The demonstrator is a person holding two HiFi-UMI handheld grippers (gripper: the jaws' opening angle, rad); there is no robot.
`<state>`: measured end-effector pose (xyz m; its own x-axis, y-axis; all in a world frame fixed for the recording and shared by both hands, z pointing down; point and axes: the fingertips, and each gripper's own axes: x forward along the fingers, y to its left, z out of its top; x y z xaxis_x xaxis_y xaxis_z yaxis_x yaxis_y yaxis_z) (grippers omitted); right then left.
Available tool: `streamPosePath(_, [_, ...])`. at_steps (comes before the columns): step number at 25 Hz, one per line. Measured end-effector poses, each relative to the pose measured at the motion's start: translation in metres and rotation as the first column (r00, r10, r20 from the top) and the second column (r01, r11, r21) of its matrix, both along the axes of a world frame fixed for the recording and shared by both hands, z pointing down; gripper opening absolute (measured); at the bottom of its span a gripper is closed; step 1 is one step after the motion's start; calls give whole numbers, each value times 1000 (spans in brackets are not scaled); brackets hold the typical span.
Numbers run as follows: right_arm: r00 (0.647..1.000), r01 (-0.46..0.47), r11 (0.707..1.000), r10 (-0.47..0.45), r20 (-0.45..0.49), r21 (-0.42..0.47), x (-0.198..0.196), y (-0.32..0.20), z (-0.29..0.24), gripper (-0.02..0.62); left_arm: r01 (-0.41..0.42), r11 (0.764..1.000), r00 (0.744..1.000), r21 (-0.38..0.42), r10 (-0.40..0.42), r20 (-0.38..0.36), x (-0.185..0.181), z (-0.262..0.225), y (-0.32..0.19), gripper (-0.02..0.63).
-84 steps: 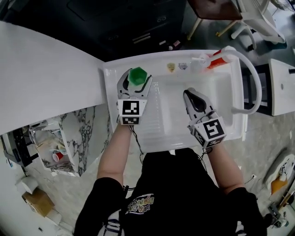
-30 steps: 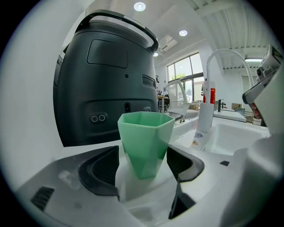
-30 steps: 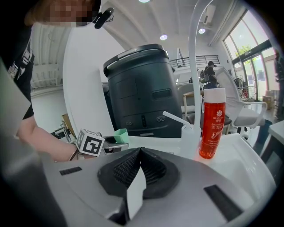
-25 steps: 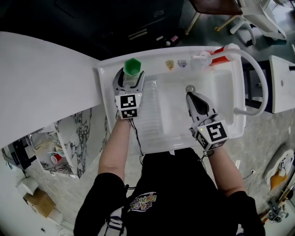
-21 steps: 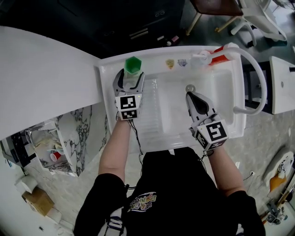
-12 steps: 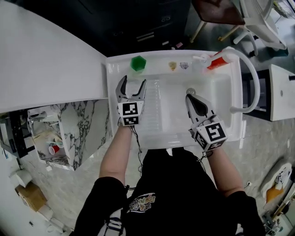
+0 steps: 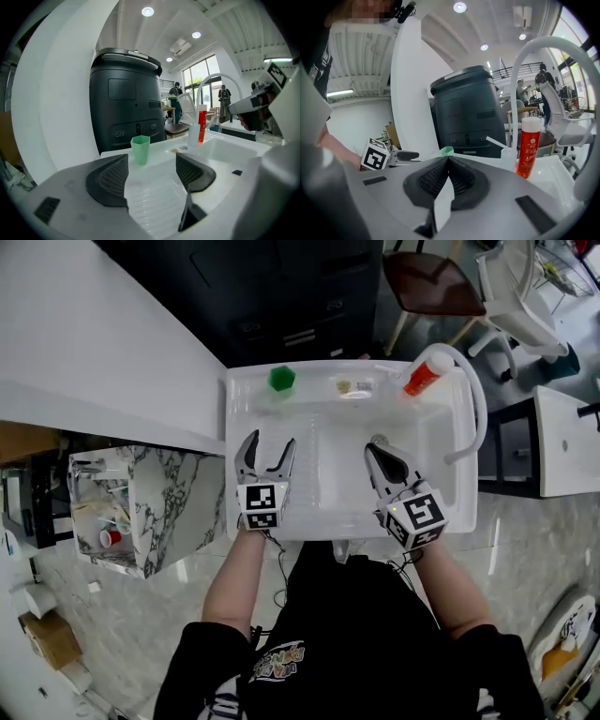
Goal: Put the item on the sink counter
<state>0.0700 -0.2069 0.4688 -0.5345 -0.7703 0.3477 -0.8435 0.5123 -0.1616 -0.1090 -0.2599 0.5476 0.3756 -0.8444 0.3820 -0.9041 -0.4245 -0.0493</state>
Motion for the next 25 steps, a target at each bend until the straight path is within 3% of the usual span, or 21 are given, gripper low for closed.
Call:
streamPosePath(16, [990,132,985,-136,33,116,15,62,-43,54,38,994,999,100,-35,-26,41,-84,122,302])
streamPosePath(25, [969,236,965,-242,43,110,-7,92,-40,54,112,985,993,133,-109,-34,41,-109,185,60])
